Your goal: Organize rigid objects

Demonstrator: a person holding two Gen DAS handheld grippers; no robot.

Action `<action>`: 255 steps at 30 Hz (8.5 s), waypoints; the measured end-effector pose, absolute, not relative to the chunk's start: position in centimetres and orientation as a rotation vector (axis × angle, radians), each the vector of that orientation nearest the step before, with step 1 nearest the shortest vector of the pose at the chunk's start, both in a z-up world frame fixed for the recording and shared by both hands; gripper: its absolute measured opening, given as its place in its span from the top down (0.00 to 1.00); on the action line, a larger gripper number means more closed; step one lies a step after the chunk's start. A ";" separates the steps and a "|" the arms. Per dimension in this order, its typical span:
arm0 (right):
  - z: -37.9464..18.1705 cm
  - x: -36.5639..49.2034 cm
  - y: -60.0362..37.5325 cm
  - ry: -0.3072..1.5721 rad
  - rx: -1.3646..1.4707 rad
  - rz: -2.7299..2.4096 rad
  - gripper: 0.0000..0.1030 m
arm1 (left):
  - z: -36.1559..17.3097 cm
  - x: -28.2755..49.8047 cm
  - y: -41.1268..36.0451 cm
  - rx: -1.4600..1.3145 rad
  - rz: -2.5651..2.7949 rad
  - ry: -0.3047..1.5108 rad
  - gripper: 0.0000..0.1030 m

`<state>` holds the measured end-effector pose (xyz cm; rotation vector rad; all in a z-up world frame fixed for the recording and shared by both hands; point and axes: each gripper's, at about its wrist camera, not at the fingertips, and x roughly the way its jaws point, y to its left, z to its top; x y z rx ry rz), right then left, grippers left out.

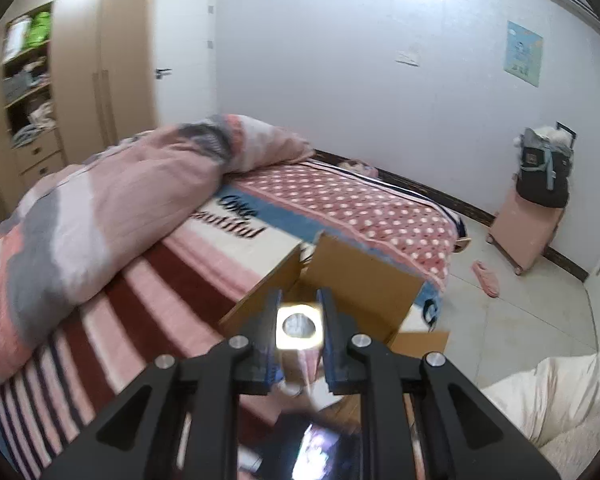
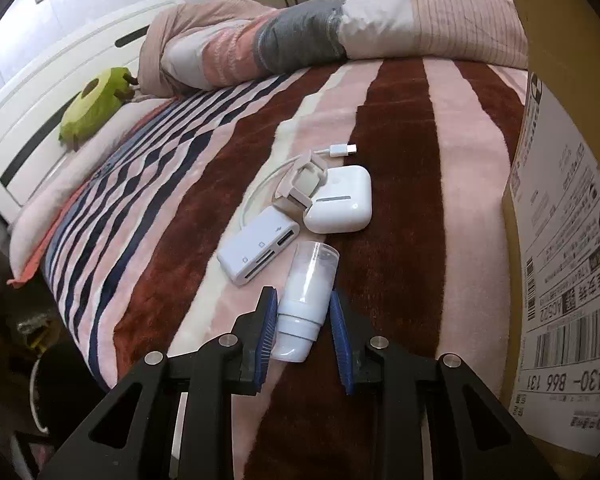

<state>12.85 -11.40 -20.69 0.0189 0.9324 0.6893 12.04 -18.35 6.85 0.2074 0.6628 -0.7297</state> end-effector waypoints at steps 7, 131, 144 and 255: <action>-20.7 12.9 -11.4 0.928 0.017 0.707 0.78 | 2.1 15.9 -23.5 0.241 -0.752 0.829 0.85; -18.7 8.8 -11.4 0.795 -0.156 0.776 0.62 | -0.4 13.4 -20.6 0.203 -0.743 0.915 0.34; -5.6 5.6 -14.7 0.598 -0.131 0.871 0.62 | 3.2 9.9 -6.7 0.102 -0.386 0.738 0.33; -1.7 9.0 -25.9 0.483 -0.074 0.731 0.00 | 1.0 1.6 -4.9 -0.089 0.090 0.552 0.00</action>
